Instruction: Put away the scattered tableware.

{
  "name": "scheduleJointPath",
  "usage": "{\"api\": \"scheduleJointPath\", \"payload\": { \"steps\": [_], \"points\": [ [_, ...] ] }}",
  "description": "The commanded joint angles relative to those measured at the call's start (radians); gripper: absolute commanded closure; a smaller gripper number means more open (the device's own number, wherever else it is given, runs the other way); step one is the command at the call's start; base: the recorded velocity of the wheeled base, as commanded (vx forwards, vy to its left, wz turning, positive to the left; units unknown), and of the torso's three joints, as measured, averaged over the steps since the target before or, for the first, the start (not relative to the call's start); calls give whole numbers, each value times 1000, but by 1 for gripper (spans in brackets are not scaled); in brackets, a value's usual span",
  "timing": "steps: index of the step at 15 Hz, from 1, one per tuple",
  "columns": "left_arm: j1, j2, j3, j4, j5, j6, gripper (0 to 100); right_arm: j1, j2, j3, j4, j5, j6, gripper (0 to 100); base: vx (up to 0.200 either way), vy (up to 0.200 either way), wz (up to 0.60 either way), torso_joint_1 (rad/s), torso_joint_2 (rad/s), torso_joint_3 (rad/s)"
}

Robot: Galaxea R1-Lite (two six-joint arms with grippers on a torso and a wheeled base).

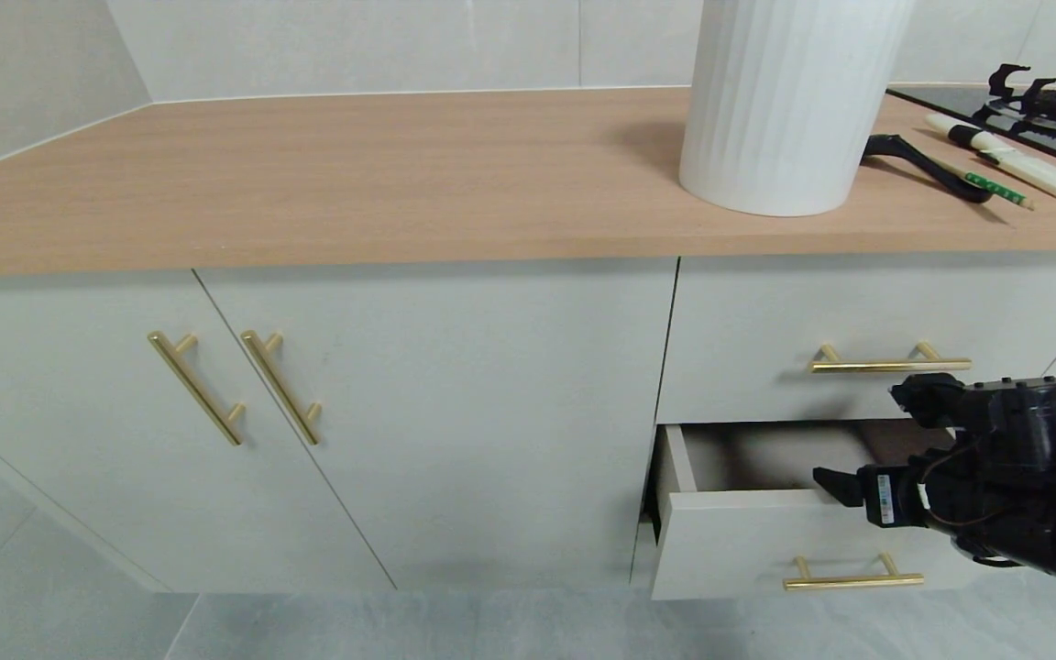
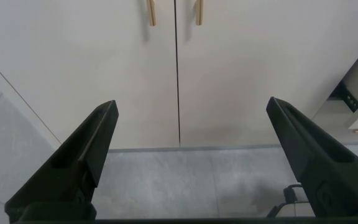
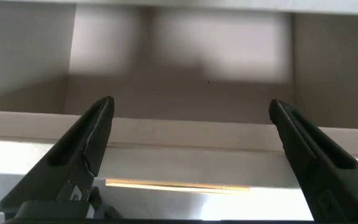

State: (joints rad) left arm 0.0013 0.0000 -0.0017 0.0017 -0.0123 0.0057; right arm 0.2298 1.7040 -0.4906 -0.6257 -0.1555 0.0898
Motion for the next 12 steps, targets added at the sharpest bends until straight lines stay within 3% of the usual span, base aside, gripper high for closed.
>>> {"api": "scheduleJointPath", "payload": {
  "steps": [1,12],
  "points": [
    [0,2,0,0,0,0,0,0,-20,4,3,1,-2,0,0,0,0,0,0,0],
    [0,2,0,0,0,0,0,0,-138,-25,316,14,-87,0,0,0,0,0,0,0]
  ]
}}
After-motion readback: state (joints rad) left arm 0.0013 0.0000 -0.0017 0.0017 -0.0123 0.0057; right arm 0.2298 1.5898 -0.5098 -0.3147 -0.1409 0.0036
